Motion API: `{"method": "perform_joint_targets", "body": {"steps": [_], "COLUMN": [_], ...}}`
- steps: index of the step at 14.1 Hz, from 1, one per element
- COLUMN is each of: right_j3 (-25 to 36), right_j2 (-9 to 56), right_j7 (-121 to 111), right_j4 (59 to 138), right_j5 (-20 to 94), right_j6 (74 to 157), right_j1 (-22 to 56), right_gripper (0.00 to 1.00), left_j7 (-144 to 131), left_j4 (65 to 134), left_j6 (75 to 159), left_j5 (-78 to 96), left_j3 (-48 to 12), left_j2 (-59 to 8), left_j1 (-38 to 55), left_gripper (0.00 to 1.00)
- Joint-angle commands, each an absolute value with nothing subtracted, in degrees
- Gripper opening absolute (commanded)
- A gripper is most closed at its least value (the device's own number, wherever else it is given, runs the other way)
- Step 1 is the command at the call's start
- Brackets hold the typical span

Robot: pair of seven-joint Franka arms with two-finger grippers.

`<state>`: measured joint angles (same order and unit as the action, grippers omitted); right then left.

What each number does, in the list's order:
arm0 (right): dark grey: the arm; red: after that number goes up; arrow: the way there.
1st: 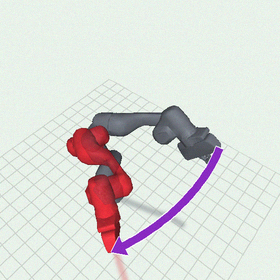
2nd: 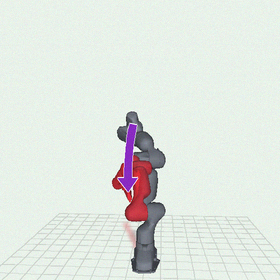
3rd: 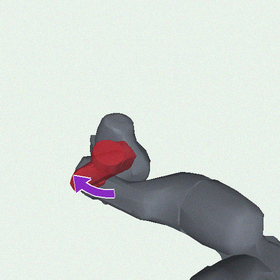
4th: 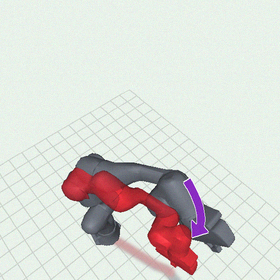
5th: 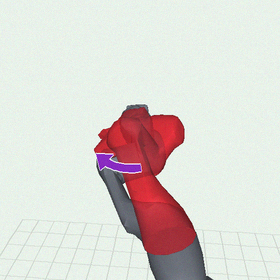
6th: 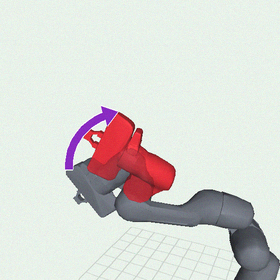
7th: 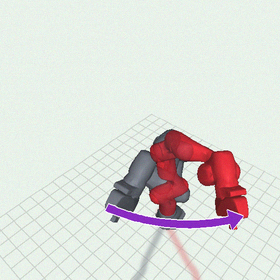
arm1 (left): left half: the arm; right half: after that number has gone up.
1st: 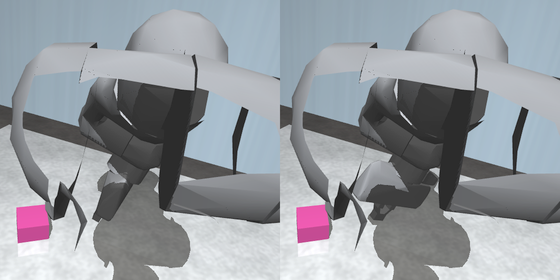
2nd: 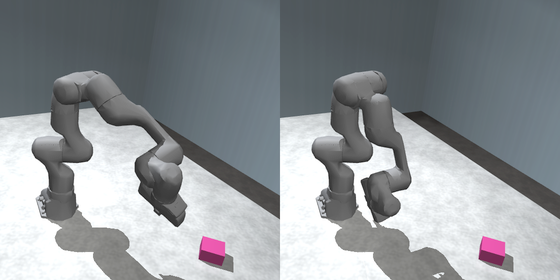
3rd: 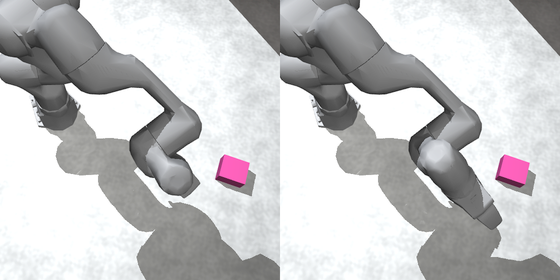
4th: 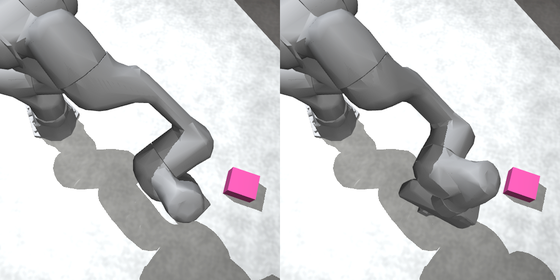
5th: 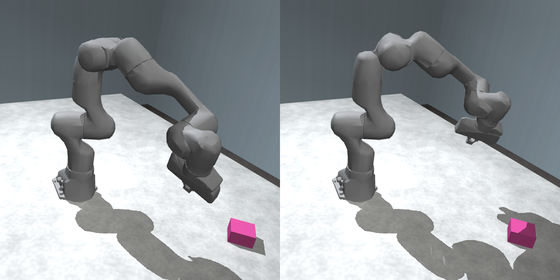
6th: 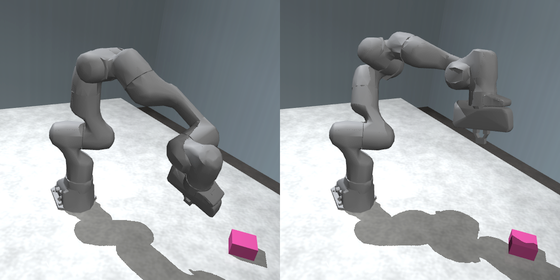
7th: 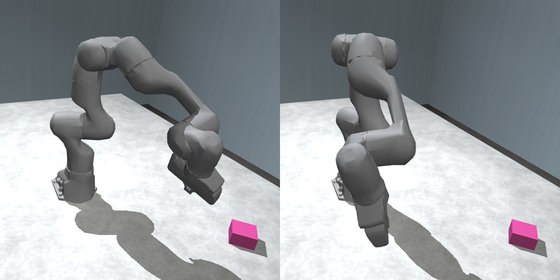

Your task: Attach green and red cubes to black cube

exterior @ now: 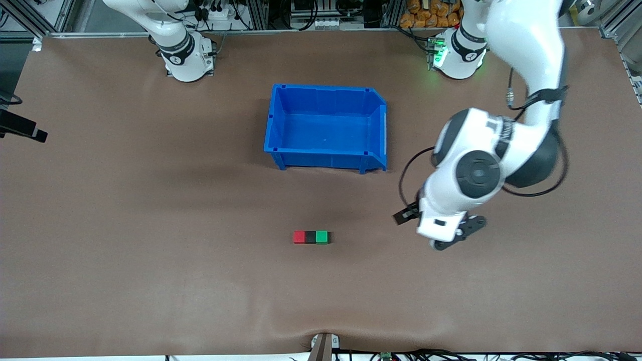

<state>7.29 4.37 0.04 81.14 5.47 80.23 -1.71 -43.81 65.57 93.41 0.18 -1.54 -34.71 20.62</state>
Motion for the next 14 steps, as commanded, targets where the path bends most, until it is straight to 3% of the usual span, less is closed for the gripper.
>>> {"method": "perform_joint_targets", "body": {"steps": [1,4,8,11,14], "right_j3": [6.33,5.63,6.06,6.06,5.98], "right_j2": [-3.87,-2.73,-0.18,-0.26,-0.35], "right_j7": [-0.79,-0.88,-2.80,-3.08,-3.08], "right_j4": [91.93,89.04,84.02,84.29,84.20], "right_j5": [3.08,-4.89,-2.04,-0.80,1.32], "right_j6": [83.59,83.23,79.36,79.54,79.54], "right_j1": [-0.36,4.29,2.56,2.03,1.05], "right_gripper": [1.00,1.00,1.00,1.00,1.00], "left_j7": [-32.91,-23.41,-17.42,-16.17,-14.25], "left_j4": [70.74,72.42,73.56,81.62,96.28], "left_j6": [90.10,89.65,86.67,88.05,94.55], "left_j5": [0.71,0.88,0.79,0.44,-1.74], "left_j3": [-2.02,-2.11,-2.11,-1.50,-1.32], "left_j2": [-27.53,-21.55,-16.19,-7.15,3.05], "left_j1": [16.36,10.56,8.09,6.94,7.56], "left_gripper": [1.00,1.00,1.00,1.00,1.00]}}
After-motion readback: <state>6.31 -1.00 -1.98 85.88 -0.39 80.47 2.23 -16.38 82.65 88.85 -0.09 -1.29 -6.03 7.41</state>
